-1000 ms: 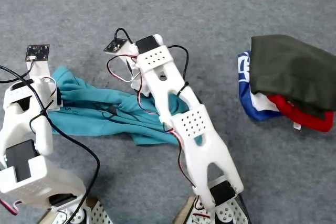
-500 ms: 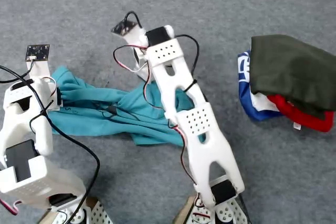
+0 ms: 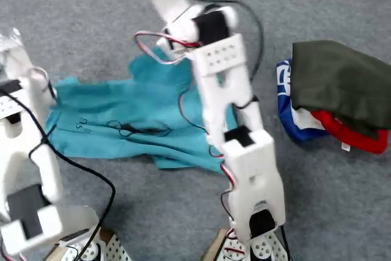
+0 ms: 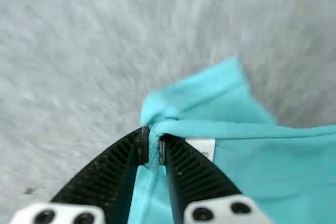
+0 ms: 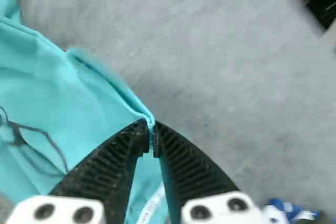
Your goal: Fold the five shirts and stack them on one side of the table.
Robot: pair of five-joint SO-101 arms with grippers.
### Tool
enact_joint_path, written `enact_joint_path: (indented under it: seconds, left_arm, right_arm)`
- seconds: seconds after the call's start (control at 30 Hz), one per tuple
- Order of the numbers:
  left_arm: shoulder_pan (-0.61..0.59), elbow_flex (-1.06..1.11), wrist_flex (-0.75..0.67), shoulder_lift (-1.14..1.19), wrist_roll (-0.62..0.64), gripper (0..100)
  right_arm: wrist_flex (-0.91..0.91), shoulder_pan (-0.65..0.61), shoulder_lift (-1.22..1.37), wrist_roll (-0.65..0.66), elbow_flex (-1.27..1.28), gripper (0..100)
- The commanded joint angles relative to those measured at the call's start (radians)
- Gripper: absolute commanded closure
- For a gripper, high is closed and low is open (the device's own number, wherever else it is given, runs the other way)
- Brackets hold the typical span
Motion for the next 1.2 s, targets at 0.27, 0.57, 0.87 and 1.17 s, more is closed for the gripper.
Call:
enact_joint_path:
  seconds: [0.27, 0.57, 0.87, 1.17]
  left_arm:
    - [-0.101, -0.39, 0.267, -0.432, 0.011, 98]
    - [-0.146, -0.181, 0.269, -0.634, 0.014, 98]
    - [-0.143, -0.041, 0.261, -0.955, -0.075, 98]
    - [-0.147, -0.061, 0.242, -1.032, -0.091, 98]
  right_arm:
    - [-0.221, 0.084, -0.49, -0.002, -0.11, 99.6]
    - [-0.014, 0.087, -0.621, -0.002, -0.07, 99.6]
    - [-0.052, 0.087, -0.659, 0.107, -0.061, 99.6]
    - [-0.121, 0.088, -0.691, 0.11, -0.077, 99.6]
